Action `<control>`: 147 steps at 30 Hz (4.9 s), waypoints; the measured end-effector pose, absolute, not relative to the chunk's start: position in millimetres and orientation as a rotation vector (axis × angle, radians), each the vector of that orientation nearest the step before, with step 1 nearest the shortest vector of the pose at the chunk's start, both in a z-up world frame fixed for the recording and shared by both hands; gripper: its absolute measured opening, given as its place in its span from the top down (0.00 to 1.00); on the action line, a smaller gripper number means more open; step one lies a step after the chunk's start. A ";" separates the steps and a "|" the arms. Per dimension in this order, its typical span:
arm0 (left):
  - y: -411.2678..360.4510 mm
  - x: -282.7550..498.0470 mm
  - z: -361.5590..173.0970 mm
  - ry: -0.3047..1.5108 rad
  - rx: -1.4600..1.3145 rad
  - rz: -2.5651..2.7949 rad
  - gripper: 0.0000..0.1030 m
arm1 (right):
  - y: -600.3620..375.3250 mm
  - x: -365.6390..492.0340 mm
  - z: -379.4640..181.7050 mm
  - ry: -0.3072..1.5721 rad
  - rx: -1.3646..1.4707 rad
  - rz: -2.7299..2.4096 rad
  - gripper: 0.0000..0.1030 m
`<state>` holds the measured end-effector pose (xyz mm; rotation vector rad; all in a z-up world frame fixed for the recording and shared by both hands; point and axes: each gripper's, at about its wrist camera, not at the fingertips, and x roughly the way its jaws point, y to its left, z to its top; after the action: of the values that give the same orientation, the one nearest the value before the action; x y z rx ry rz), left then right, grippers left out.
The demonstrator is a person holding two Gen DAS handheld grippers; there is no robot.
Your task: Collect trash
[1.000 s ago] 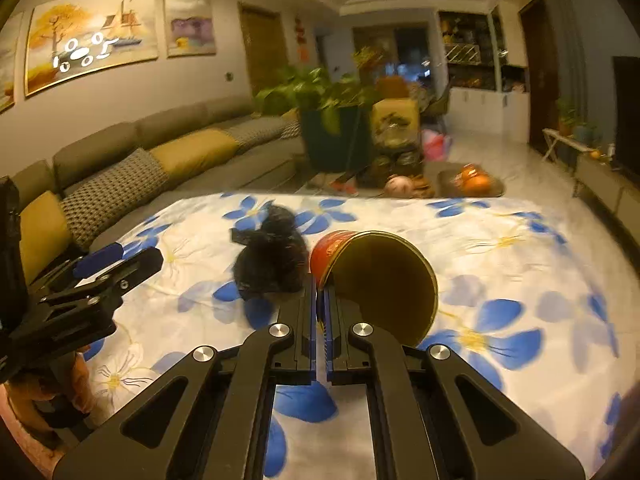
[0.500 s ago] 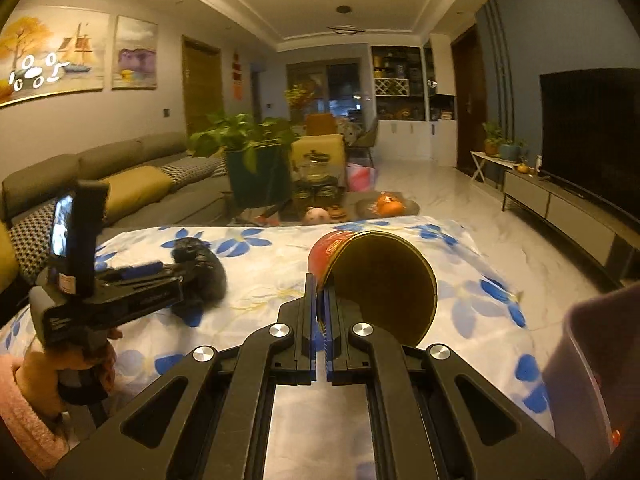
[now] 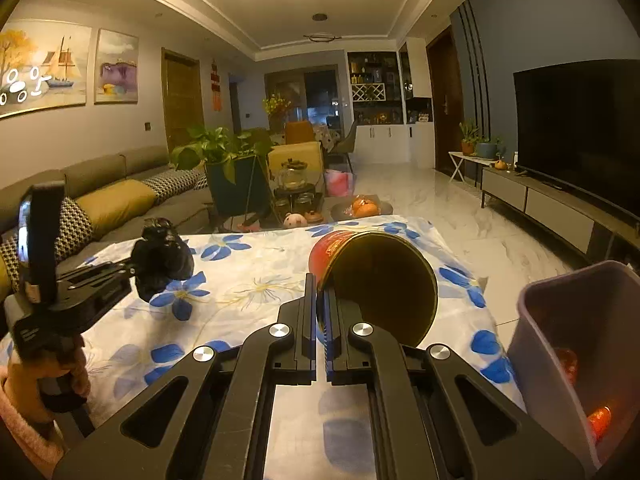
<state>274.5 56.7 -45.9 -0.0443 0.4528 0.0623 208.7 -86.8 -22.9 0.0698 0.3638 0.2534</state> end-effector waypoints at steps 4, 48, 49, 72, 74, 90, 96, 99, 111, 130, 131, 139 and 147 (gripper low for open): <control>45.2 249.9 -36.8 0.437 -0.045 0.049 0.99 | -96.1 191.0 -16.0 0.352 0.082 0.242 0.97; -231.2 201.1 -5.1 0.336 0.065 -0.611 0.99 | -266.4 96.6 -10.4 0.231 0.219 -0.225 0.97; -235.2 203.1 -6.7 0.339 0.068 -0.616 0.99 | -270.0 98.9 -11.3 0.233 0.219 -0.227 0.97; -277.3 237.5 -37.0 0.427 0.094 -0.665 0.98 | -270.3 126.0 -22.2 0.292 0.206 -0.234 0.97; -278.5 239.3 -39.9 0.434 0.097 -0.679 0.94 | -273.0 128.0 -22.4 0.295 0.210 -0.233 0.97; -237.4 238.9 -41.4 0.428 0.008 -0.560 0.21 | -274.2 117.2 -27.5 0.290 0.237 -0.265 0.38; -205.4 217.8 -38.6 0.398 0.041 -0.417 0.12 | -255.7 109.0 -26.3 0.322 0.208 -0.279 0.12; -191.1 207.0 -36.9 0.406 0.065 -0.359 0.10 | -244.0 104.6 -25.3 0.342 0.196 -0.283 0.05; -115.6 144.1 -21.8 0.406 0.044 -0.227 0.06 | -188.5 75.1 -14.8 0.375 0.115 -0.273 0.05; -38.1 61.4 -8.1 0.372 -0.002 -0.167 0.06 | -109.2 2.1 4.6 0.346 0.053 -0.251 0.05; -36.0 58.8 -8.5 0.372 -0.003 -0.165 0.06 | -107.5 -0.5 4.3 0.344 0.053 -0.255 0.05; -24.2 44.0 -8.0 0.362 -0.017 -0.165 0.06 | -94.9 -12.1 5.0 0.331 0.040 -0.256 0.05; -20.4 41.1 -9.3 0.367 -0.029 -0.180 0.06 | -90.9 -16.7 4.8 0.329 0.037 -0.261 0.05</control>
<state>41.1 -20.4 -9.3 -0.0290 0.3665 -0.1803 -16.7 -90.9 4.8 0.0366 0.3290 -0.2614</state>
